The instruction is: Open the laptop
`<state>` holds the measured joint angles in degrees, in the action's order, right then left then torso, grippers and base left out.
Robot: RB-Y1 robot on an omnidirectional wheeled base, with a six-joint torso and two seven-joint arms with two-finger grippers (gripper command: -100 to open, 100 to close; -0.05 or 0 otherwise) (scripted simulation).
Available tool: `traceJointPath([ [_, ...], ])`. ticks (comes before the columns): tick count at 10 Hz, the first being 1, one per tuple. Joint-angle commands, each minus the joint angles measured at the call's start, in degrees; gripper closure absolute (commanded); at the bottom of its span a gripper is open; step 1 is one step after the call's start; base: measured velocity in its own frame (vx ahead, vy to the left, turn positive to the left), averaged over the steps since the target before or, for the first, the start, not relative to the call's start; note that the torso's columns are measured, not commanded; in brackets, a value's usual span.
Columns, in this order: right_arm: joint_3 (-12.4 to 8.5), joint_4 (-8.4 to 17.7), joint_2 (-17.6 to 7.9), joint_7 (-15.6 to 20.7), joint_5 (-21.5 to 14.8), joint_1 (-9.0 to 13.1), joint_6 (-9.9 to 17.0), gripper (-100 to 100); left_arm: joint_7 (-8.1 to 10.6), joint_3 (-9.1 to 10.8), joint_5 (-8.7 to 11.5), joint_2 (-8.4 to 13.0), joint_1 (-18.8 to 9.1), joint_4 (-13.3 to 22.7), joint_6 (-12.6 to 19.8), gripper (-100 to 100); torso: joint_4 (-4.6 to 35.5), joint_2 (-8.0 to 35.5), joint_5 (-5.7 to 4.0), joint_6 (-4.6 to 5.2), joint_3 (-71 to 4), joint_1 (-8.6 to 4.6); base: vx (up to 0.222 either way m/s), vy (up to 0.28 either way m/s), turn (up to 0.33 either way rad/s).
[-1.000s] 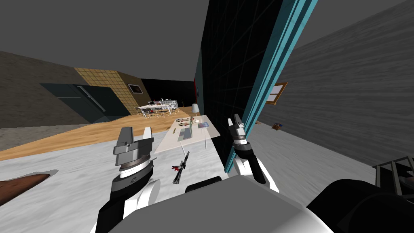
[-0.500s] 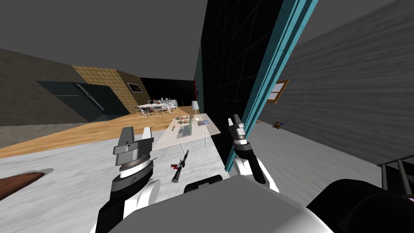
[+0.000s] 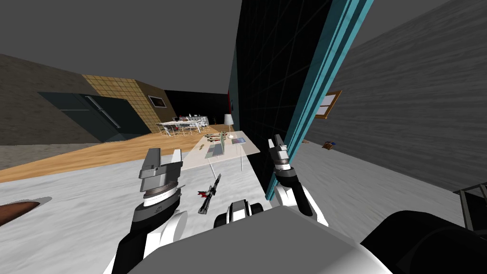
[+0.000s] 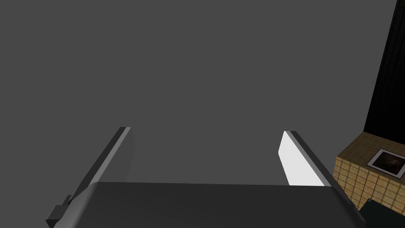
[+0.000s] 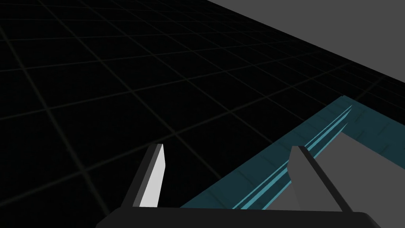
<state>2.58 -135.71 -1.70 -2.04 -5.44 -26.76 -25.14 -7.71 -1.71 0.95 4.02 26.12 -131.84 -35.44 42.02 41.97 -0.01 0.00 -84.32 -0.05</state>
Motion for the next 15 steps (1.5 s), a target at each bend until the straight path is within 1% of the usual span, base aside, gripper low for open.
traceJointPath([
  [1, 0.0, 0.0, 0.0, 0.0, 0.0, 0.0, 0.0, 0, -0.26, 0.22, -0.4, 1.8, -0.7, 0.7, 2.9, -100, 0.2, 0.2, -0.01, 0.0, -0.2, -0.02, 0.059, -0.036, -0.009],
  [5, 0.0, 0.0, 0.0, 0.0, 0.0, 0.0, 0.0, 0, -0.72, 0.87, -1.0, 3.0, -2.6, 2.3, 8.8, -100, 0.3, 0.3, 0.01, 0.0, -0.2, 0.05, 0.064, -0.036, -0.012],
  [12, 0.0, 0.0, 0.0, 0.0, 0.0, 0.0, 0.0, 0, -1.54, 2.06, -2.2, 4.0, -6.1, 5.3, 19.7, -100, 0.3, 0.3, 0.01, 0.0, -0.2, 0.04, 0.075, -0.04, -0.012],
  [15, 0.0, 0.0, 0.0, 0.0, 0.0, 0.0, 0.0, 0, -1.84, 2.5, -2.7, 4.3, -7.4, 6.5, 23.7, -100, 0.3, 0.3, 0.02, 0.0, -0.2, 0.07, 0.066, -0.036, -0.01],
])
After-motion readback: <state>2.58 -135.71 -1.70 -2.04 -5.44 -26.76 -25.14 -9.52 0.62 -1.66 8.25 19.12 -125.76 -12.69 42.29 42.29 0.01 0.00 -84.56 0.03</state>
